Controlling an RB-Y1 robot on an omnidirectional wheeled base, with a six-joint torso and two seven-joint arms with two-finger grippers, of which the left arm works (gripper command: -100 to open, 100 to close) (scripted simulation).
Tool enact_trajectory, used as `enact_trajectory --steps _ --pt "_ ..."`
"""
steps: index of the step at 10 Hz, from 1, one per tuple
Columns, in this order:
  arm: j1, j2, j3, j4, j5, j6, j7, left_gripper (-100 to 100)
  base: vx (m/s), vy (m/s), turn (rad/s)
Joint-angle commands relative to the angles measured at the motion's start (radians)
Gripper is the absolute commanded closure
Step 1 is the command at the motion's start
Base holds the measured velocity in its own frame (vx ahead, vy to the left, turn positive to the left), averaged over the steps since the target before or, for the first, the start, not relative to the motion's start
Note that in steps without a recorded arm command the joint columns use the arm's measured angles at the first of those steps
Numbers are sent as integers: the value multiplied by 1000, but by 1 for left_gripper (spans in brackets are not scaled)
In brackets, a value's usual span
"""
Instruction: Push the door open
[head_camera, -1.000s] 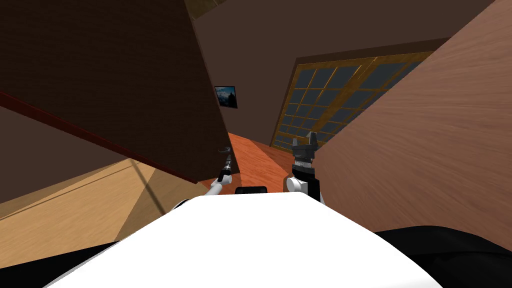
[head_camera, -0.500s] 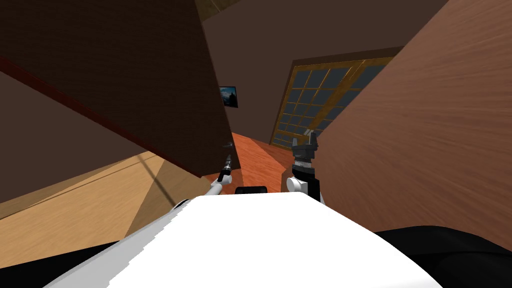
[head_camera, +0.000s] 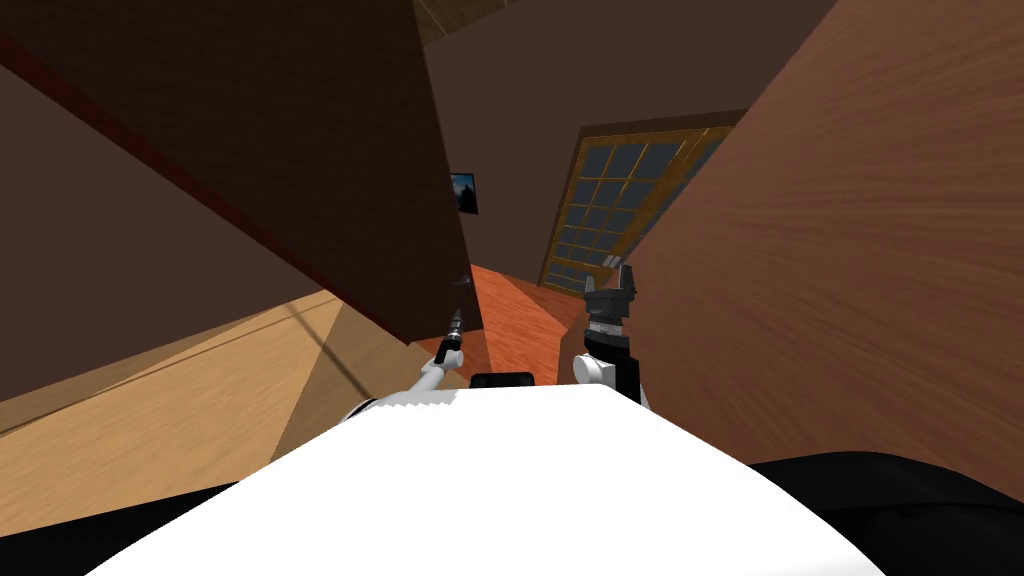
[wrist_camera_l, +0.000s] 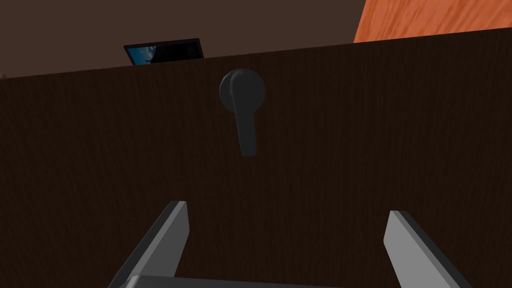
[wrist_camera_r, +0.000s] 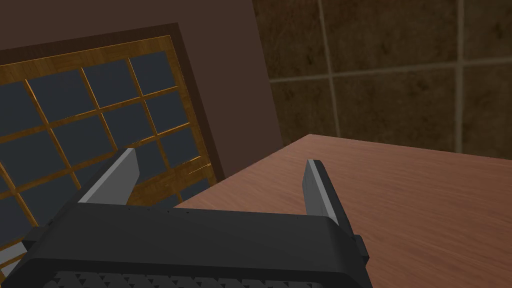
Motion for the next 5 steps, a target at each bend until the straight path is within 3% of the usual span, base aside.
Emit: enact_trajectory --steps 1,5 --pt "0 1 1 1 1 -2 0 -100 -227 -11 -8" --pt "-1 3 5 4 3 -10 -2 -100 -215 10 -8"
